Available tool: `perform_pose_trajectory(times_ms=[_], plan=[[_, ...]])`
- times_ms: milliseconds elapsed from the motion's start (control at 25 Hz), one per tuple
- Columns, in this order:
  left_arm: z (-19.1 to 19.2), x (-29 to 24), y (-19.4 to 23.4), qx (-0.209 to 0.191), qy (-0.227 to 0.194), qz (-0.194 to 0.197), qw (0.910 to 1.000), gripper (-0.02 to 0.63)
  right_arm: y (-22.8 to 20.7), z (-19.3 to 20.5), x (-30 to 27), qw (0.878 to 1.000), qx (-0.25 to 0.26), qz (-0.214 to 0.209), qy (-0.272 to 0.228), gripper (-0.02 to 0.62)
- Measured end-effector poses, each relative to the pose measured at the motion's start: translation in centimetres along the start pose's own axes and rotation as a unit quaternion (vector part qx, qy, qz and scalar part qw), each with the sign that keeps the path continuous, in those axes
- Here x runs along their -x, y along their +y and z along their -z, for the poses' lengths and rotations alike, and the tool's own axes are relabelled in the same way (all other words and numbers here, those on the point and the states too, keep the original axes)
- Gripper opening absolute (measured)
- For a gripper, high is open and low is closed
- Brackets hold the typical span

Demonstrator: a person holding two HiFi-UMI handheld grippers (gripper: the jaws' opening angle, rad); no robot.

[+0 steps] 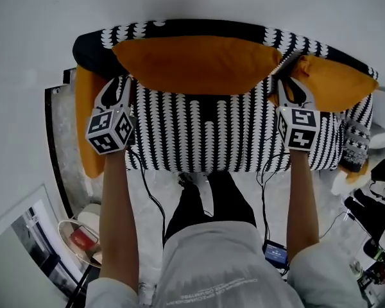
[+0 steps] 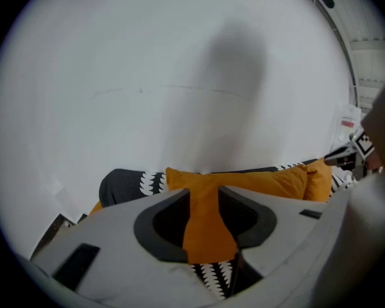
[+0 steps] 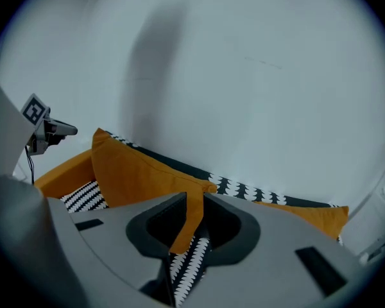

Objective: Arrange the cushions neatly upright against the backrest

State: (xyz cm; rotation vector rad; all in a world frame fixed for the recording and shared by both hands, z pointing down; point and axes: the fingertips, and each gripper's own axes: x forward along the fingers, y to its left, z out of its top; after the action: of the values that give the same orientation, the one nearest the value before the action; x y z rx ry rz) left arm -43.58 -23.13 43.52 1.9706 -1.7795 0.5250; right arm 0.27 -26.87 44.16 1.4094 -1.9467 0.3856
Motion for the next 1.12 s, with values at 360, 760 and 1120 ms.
perform_pose_trajectory(times_ms=[360, 760, 1120], plan=[[-0.6, 11.0, -1.4, -0.013, -0.036, 0.016, 0.9991, 0.025, 3.8, -1.3, 9.6, 0.999, 0.025, -0.016, -0.031, 0.040], [-0.5, 24.3, -3.8, -0.071, -0.062, 0.032, 0.9950, 0.019, 8.6, -2.8, 22.8, 0.993, 0.061, -0.018, -0.096, 0.003], [-3.2, 32.8, -7.4, -0.140, -0.114, 0.063, 0.9816, 0.018, 12.7, -5.1, 32.5, 0.983, 0.084, -0.038, -0.160, 0.003]])
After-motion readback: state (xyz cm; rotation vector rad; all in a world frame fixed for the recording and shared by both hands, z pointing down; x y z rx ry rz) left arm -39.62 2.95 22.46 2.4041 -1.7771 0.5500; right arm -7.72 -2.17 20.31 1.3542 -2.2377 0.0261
